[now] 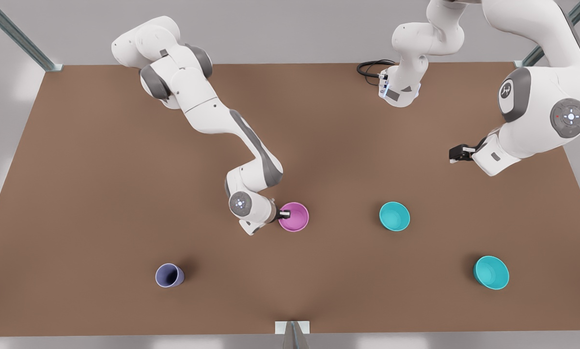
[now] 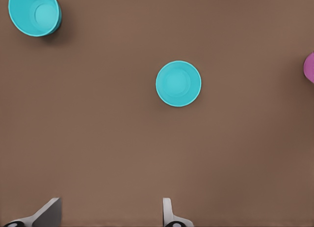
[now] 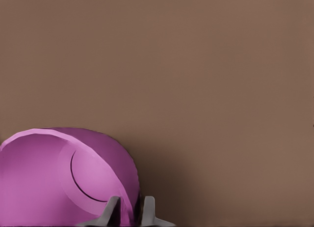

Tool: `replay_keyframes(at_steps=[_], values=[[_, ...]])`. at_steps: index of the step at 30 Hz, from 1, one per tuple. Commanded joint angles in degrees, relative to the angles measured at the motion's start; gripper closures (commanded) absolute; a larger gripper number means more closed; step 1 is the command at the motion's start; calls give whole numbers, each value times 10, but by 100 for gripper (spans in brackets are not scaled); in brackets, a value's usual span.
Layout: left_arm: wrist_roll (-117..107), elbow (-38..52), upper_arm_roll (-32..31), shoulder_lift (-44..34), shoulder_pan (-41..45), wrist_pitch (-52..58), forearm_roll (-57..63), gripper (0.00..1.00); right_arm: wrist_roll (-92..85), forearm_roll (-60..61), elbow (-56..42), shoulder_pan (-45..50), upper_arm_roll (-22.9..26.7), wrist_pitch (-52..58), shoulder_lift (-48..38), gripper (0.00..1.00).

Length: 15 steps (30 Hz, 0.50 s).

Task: Stack the blue bowl on the pink bowl

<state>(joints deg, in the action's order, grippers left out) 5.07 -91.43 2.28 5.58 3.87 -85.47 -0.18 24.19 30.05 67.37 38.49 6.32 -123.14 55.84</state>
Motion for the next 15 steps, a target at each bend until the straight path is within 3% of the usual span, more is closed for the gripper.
replay_keyframes(at_steps=[1, 6, 10, 11, 15], values=[[-1, 0, 0, 0, 0, 7, 0, 0, 206, 3, -3, 0, -1, -6, 1, 0], [0, -4, 2, 55, -28, -23, -40, 0, 205, 3, 4, -25, 4, 19, -58, 0], [3, -38, -17, 208, -1, -244, -82, 0, 166, -4, 15, -90, 4, 154, -132, 0], [41, -39, -19, 239, -6, -302, -84, 0, 127, -17, 14, -100, 23, 213, -144, 0], [118, -40, -20, 291, -14, -342, -84, 0, -144, -126, 27, -111, 146, 417, -158, 0]])
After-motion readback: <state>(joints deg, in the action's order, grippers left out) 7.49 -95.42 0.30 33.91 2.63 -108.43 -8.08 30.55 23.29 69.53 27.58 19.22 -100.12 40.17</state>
